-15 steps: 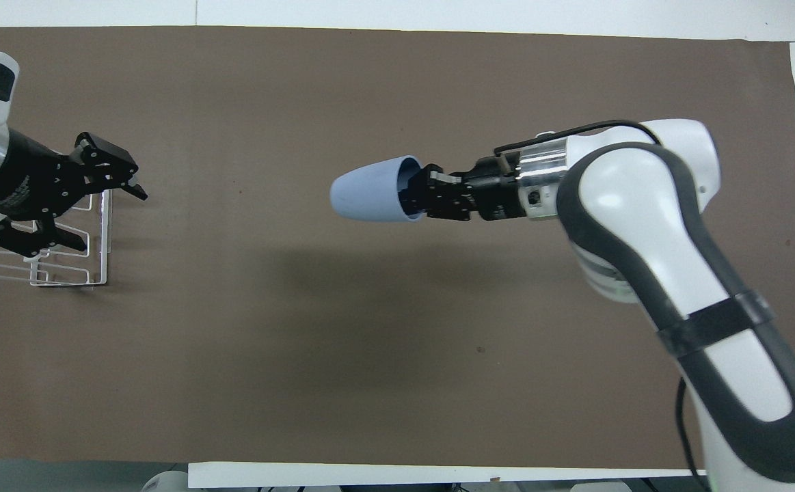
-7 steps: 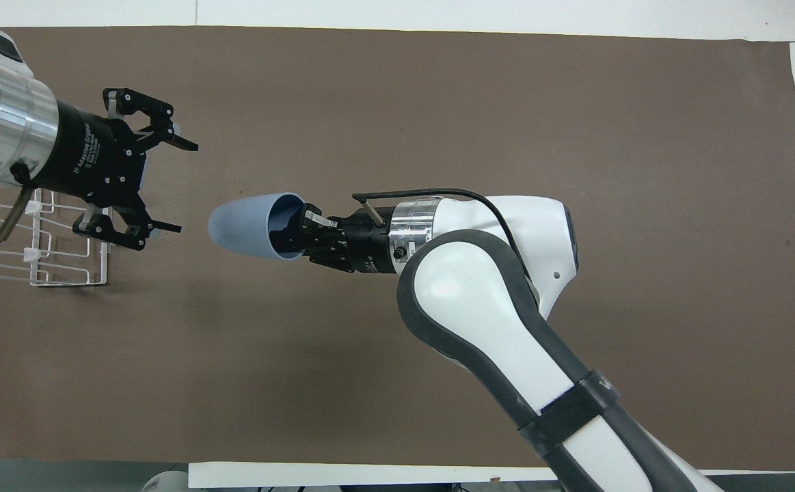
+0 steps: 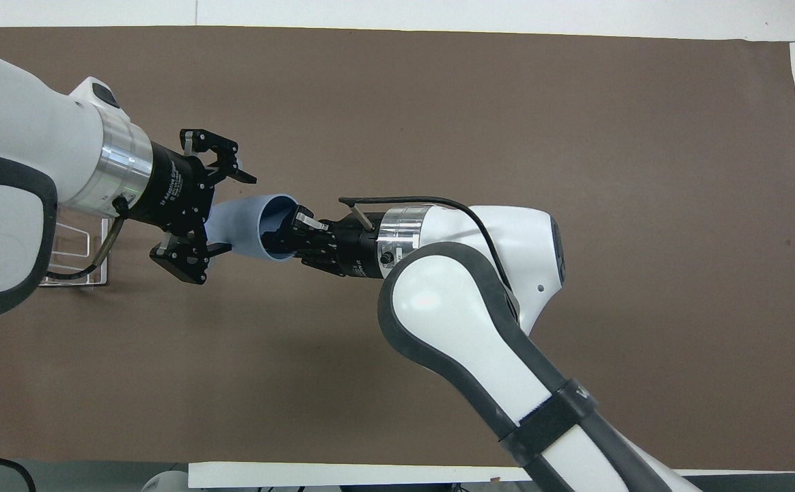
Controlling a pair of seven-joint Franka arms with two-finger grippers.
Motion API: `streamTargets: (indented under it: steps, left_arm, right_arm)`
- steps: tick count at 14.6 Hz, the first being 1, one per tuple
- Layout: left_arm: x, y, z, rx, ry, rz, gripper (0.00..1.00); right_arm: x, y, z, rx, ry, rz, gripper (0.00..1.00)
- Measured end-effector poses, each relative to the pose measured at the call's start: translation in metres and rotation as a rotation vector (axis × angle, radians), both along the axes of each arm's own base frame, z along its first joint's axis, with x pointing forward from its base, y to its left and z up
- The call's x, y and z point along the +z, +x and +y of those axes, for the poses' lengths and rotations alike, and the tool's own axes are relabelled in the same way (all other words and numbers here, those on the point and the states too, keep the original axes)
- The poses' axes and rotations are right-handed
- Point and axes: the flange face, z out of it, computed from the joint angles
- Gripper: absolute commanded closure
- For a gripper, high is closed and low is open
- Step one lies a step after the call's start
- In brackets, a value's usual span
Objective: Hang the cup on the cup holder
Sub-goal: 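Grasp the cup bottom with the left gripper from the right gripper, then carry the cup with the left gripper while the right gripper releases and withdraws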
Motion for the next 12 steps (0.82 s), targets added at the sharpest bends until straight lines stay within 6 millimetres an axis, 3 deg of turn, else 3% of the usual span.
streamTargets:
  steps: [4, 5, 6, 7, 12]
  left_arm:
    - [-0.009, -0.008, -0.013, -0.013, 0.002, 0.001, 0.00]
    - [-0.009, -0.008, -0.013, -0.013, 0.002, 0.000, 0.19]
    - [-0.008, -0.009, -0.013, -0.012, 0.003, -0.001, 0.92]
    - [-0.008, -0.009, -0.012, -0.011, 0.003, -0.002, 1.00]
    - [-0.005, -0.003, -0.013, -0.017, 0.007, -0.069, 1.00]
  right_arm:
    - [0.004, 0.003, -0.001, -0.004, 0.005, -0.004, 0.97]
    - [0.004, 0.003, -0.001, -0.005, 0.005, -0.005, 0.74]
    - [0.004, 0.003, -0.001, -0.004, 0.006, -0.005, 0.15]
    - [0.004, 0.002, 0.000, -0.002, 0.007, -0.005, 0.01]
    - [0.019, 0.011, -0.012, -0.133, -0.048, -0.099, 0.01]
